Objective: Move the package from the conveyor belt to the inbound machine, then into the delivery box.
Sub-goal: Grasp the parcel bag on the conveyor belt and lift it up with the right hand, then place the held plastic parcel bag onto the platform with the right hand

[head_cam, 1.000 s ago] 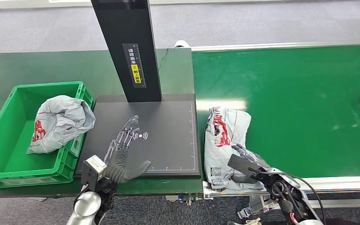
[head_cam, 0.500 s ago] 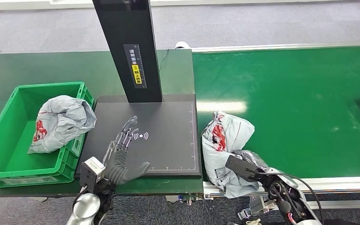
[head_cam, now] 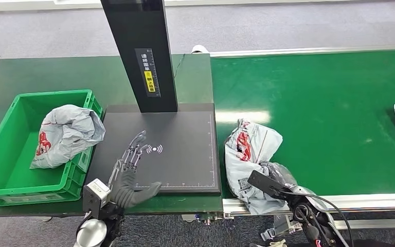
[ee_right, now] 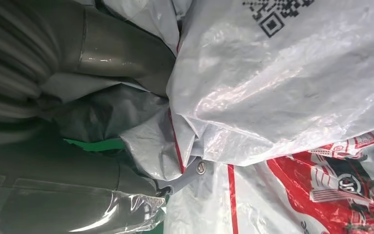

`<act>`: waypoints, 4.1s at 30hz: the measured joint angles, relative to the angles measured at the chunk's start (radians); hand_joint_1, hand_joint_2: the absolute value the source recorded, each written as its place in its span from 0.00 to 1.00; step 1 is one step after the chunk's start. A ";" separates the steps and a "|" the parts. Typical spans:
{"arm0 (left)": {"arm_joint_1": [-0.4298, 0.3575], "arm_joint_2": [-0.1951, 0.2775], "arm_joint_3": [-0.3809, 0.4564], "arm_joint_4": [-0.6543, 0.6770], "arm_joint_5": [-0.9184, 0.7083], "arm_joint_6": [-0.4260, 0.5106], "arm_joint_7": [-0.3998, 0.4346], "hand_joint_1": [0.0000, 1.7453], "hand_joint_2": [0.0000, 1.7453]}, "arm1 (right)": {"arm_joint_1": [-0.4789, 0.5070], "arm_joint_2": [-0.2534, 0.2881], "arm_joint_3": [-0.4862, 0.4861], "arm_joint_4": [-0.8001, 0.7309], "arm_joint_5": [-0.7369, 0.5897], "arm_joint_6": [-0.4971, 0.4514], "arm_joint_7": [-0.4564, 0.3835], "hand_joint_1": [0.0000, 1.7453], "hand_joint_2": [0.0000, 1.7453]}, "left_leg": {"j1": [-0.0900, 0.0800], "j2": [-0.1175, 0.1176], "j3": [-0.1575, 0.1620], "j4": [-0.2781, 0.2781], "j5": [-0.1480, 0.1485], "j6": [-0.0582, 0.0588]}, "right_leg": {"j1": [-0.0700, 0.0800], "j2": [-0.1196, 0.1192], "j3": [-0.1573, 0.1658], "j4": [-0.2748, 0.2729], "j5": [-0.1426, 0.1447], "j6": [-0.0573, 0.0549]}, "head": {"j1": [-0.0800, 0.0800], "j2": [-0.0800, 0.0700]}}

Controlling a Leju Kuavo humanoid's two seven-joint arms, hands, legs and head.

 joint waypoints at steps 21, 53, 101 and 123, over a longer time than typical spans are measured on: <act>0.007 -0.005 0.015 0.000 -0.010 0.016 -0.042 0.00 1.00 | -0.009 0.013 -0.047 -0.425 -0.184 -0.047 -0.171 1.00 1.00 | 0.000 0.000 -0.003 0.000 0.000 0.000 | 0.000 0.000 -0.003 0.000 0.000 0.000 | 0.000 0.000; -0.098 0.019 -0.017 0.081 0.050 -0.028 -0.048 0.00 1.00 | -0.260 0.182 0.377 -0.054 -0.084 0.038 -0.177 1.00 1.00 | 0.002 0.000 -0.006 0.000 0.001 0.000 | 0.002 0.000 -0.006 0.001 0.000 -0.001 | 0.000 0.000; 0.035 0.032 0.015 -0.044 0.048 0.037 -0.016 0.00 1.00 | -0.274 0.157 0.335 0.153 -0.058 0.008 -0.017 0.01 1.00 | 0.002 0.000 0.001 0.000 0.001 0.000 | 0.002 0.000 0.001 0.000 0.000 -0.001 | 0.000 0.000; 0.060 -0.005 0.012 -0.050 0.022 0.032 -0.027 0.00 1.00 | -0.111 0.198 0.099 -0.061 -0.313 0.007 -0.343 0.00 1.00 | 0.002 0.000 -0.003 0.000 0.000 0.000 | 0.002 0.000 -0.003 0.000 0.000 -0.001 | 0.000 0.000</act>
